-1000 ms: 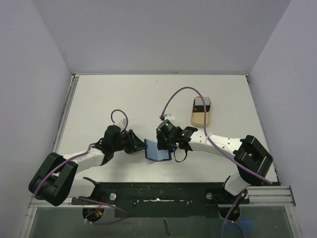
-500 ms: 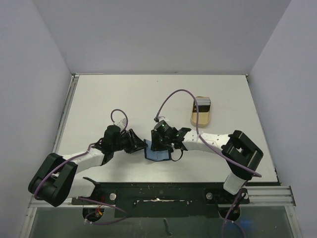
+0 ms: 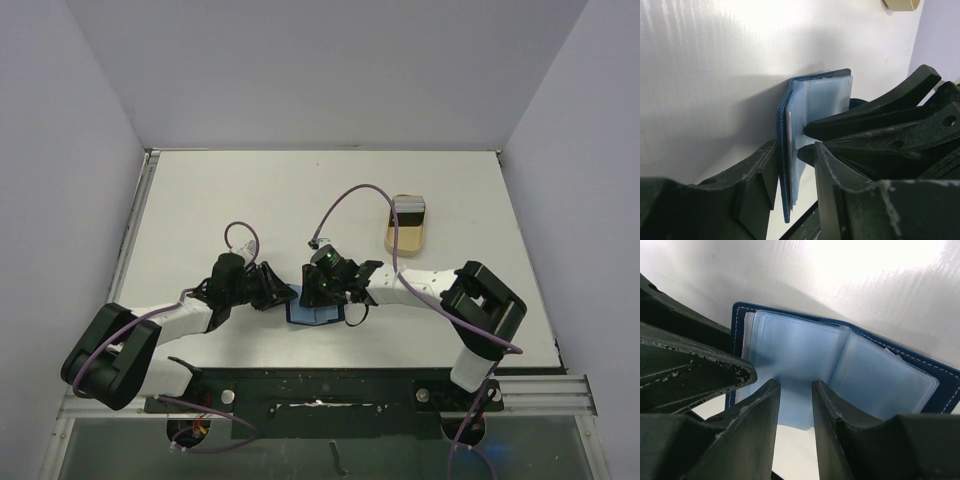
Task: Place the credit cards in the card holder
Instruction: Open the card holder at the center of the board.
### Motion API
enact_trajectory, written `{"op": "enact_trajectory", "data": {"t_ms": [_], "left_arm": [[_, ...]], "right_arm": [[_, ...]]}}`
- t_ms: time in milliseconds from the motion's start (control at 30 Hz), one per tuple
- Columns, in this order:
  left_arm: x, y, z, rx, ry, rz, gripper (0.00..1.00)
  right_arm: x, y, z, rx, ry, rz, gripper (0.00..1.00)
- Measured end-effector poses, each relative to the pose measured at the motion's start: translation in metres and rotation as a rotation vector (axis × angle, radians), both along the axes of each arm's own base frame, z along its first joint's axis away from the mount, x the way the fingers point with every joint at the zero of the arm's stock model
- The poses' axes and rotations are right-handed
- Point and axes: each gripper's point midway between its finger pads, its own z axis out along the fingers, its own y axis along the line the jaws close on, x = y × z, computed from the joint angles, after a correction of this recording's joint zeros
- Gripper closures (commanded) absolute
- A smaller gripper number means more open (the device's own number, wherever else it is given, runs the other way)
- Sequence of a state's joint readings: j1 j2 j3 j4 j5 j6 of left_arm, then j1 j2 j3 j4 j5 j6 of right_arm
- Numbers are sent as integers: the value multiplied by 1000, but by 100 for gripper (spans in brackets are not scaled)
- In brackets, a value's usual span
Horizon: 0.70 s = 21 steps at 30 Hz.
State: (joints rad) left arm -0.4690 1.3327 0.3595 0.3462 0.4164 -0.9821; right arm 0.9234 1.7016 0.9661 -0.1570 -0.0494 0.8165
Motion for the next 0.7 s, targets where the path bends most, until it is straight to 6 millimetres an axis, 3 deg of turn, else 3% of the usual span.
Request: {"op": "enact_trajectory", "data": {"t_ms": [367,567,700], "left_arm": [[1,13,-19,97,9,26,83],[1,16,-24,130,16,24,82],[2,16,-24,134,12,23,72]], "right_arm": [[4,-17,13,-33,-46,-46,68],[-1,-31,-2,-89,-32,-61,70],[-3,-37,-9,-118,-23,-68,71]]}}
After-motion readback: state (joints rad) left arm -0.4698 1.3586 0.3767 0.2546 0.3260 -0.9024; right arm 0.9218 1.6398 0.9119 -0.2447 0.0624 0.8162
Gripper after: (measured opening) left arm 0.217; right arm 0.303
